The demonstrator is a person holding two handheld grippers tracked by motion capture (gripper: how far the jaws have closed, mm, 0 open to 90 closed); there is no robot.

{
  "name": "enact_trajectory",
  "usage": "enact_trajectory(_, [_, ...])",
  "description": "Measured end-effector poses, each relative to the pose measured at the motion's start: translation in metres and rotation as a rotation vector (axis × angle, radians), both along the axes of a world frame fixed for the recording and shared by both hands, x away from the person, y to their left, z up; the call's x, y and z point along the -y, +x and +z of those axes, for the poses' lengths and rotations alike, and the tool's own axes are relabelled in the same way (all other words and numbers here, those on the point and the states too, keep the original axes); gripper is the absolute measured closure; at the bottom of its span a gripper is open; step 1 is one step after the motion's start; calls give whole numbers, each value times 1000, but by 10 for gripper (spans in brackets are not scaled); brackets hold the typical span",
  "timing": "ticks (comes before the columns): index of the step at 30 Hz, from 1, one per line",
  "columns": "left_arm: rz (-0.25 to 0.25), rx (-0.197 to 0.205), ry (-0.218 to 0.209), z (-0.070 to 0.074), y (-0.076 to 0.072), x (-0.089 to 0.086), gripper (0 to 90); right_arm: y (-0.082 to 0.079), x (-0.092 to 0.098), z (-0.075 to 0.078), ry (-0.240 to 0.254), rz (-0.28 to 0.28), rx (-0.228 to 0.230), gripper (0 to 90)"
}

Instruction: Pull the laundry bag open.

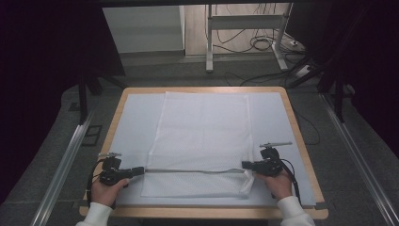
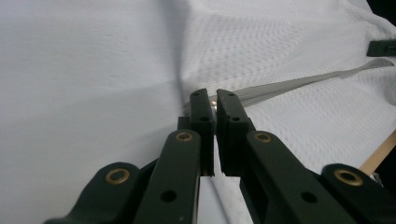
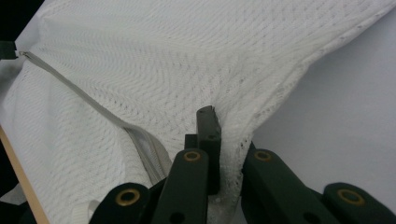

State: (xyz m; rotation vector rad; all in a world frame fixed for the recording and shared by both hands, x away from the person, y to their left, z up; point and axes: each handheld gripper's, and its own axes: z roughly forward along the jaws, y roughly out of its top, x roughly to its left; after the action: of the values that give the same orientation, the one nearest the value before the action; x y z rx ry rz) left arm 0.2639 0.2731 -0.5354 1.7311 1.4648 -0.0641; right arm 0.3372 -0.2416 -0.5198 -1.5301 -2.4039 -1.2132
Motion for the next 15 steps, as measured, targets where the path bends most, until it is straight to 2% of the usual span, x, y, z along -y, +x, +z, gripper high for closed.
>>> enact_trajectory(9, [3, 1, 24, -1, -1, 0, 868, 0, 0, 0, -3, -1, 0, 888])
enact_trajectory(15, [14, 26, 44, 0, -1, 5, 857, -1, -1, 0, -13, 0, 7, 880])
